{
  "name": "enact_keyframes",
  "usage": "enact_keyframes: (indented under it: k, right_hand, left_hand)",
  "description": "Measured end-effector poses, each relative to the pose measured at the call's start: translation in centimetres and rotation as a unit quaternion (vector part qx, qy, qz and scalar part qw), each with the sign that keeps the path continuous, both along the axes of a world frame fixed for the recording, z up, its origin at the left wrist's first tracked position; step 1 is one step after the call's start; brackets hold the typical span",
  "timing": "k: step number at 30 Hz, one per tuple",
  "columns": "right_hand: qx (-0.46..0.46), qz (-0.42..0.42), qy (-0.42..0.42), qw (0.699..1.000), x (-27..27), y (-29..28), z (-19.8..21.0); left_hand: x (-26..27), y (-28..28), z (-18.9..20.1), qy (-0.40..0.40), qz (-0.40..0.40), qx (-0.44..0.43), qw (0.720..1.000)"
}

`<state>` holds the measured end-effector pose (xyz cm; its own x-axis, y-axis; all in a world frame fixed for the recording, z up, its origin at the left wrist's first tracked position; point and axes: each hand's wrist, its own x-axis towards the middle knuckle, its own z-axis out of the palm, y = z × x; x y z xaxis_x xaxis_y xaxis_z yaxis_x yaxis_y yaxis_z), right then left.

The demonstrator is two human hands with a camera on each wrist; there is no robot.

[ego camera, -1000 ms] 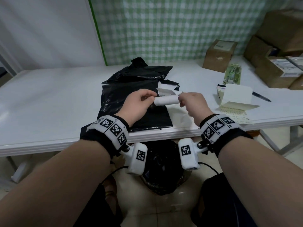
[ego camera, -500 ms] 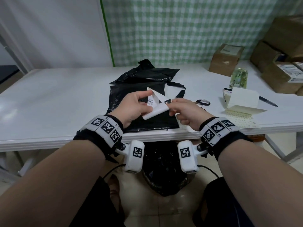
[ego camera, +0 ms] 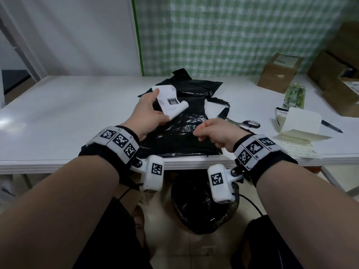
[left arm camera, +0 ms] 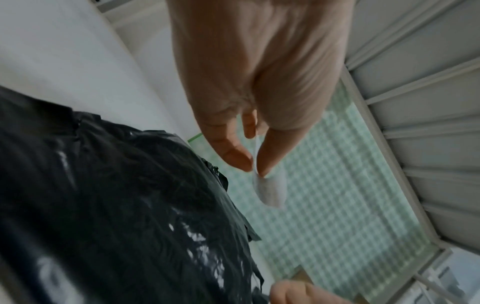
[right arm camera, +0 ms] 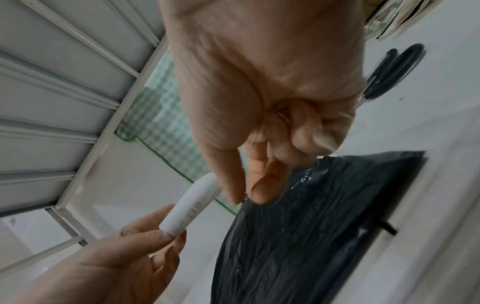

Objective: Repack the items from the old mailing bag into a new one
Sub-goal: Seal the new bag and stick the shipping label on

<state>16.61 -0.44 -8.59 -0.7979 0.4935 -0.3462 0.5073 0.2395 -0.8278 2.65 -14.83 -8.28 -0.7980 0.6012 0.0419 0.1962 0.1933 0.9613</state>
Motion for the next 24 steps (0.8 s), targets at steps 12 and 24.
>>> enact_keyframes:
  k: [12,24]
  right_hand:
    - [0.146,-0.038,0.016,0.988,-5.0,1.0,-1.0]
    - [0.239,-0.114,0.126,0.956,-7.1,1.6,-2.0]
  left_hand:
    - [-4.3,2.6,-0.9,0.026,0.026,-0.070,0.997]
    - [-5.1,4.3,-3.0,0.088,-0.066,-0.170,0.979]
